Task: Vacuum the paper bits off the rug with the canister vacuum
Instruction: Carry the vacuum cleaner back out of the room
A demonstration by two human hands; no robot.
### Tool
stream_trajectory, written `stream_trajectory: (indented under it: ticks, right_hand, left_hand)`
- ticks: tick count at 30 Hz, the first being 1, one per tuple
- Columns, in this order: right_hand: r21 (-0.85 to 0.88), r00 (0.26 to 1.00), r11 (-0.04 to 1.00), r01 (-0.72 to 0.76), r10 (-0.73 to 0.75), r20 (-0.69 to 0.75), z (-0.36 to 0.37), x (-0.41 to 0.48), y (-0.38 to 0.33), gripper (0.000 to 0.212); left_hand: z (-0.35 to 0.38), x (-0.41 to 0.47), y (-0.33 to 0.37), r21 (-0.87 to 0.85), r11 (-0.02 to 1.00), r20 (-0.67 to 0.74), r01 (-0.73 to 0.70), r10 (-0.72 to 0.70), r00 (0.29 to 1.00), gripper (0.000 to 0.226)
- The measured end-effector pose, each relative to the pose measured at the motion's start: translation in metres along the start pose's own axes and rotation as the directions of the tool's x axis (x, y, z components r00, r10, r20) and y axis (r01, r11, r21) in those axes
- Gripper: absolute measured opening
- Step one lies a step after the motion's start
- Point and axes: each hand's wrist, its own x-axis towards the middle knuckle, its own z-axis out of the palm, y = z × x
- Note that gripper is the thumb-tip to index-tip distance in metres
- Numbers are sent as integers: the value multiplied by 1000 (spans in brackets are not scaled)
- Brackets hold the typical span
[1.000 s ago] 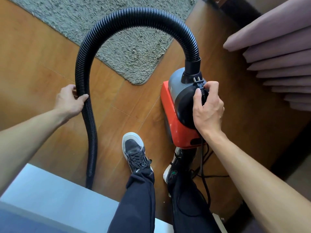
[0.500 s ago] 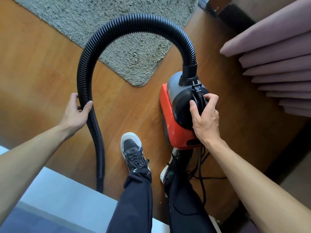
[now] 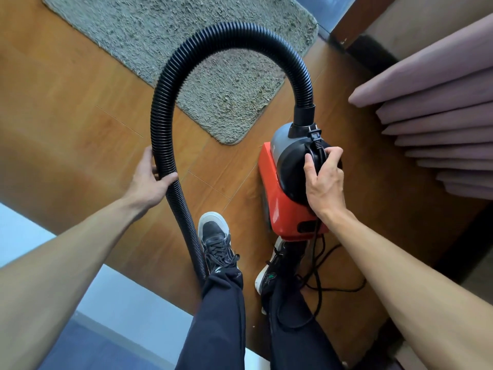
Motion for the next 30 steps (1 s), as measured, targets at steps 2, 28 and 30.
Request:
stream_trajectory:
  ticks: [2, 28, 30]
  right_hand:
    - [-8, 1000, 1000, 0, 0, -10, -5, 0, -8, 31]
    - [-55, 869, 906, 419, -418, -267, -208, -28, -359, 28]
    - [-23, 862, 895, 445, -435, -262, -233, -42, -398, 25]
  left_hand:
    - [-1, -6, 5, -20, 1000, -21, -21, 21, 1000, 56]
    - [-235, -165, 257, -128, 927, -476, -352, 254, 842, 59]
    - [-267, -195, 283, -134, 921, -505, -366, 255, 825, 64]
